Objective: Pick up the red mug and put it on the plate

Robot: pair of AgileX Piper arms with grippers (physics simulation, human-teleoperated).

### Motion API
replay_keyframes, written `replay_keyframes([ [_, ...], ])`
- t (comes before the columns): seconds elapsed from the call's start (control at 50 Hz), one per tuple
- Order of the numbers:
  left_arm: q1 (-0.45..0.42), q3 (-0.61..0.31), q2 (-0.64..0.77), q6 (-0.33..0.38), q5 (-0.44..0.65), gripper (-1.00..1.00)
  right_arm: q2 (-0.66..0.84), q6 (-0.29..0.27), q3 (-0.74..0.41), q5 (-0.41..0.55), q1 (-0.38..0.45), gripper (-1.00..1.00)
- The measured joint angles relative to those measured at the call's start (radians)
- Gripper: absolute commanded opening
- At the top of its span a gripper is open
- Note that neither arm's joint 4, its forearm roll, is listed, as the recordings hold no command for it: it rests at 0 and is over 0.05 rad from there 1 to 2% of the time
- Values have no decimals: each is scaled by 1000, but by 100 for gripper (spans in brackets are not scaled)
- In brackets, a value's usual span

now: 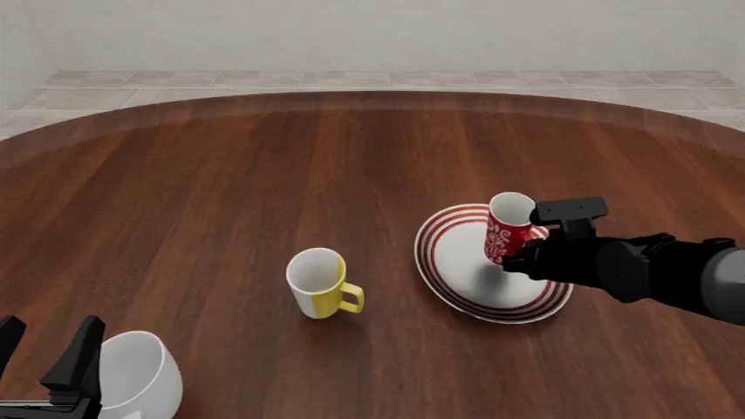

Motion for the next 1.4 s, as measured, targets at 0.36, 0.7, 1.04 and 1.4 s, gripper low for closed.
replay_keyframes([
  [0.36, 0, 0, 0, 0, 0, 100, 23, 6, -3, -10, 5, -100],
  [0.7, 0, 0, 0, 0, 0, 100, 39, 8, -3, -19, 8, -100],
  [1.04, 0, 0, 0, 0, 0, 100, 48, 12, 1, -27, 10, -100],
  [1.4, 0, 0, 0, 0, 0, 100, 48, 8, 3, -29, 8, -100],
])
